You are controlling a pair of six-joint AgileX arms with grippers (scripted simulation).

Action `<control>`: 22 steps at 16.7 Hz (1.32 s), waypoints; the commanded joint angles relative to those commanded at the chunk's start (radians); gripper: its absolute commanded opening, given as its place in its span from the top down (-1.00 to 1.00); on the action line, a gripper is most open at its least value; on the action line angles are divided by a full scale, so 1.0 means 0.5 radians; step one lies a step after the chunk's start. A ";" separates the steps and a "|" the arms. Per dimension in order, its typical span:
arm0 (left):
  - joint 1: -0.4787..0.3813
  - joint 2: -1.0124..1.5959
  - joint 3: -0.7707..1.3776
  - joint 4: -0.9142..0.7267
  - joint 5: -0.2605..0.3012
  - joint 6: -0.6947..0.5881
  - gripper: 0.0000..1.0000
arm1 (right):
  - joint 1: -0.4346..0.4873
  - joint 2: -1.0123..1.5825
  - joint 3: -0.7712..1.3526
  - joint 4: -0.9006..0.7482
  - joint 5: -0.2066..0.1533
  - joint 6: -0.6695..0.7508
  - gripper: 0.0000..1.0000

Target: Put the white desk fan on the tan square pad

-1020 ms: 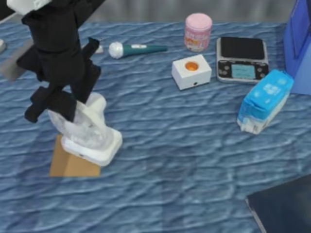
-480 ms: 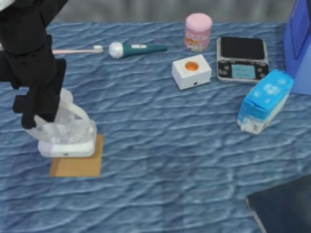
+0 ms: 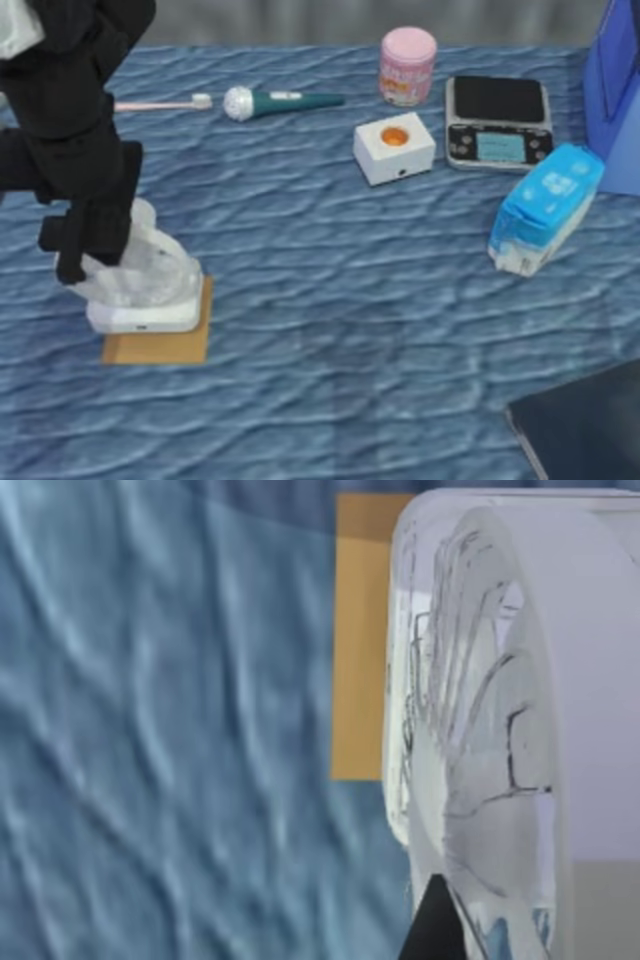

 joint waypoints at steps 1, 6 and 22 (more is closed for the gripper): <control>0.002 0.004 -0.040 0.041 0.000 0.001 1.00 | 0.000 0.000 0.000 0.000 0.000 0.000 -1.00; 0.004 0.006 -0.061 0.062 0.000 0.001 0.85 | 0.000 0.000 0.000 0.000 0.000 0.000 -1.00; 0.004 0.006 -0.061 0.062 0.000 0.001 -1.00 | 0.000 0.000 0.000 0.000 0.000 0.000 -1.00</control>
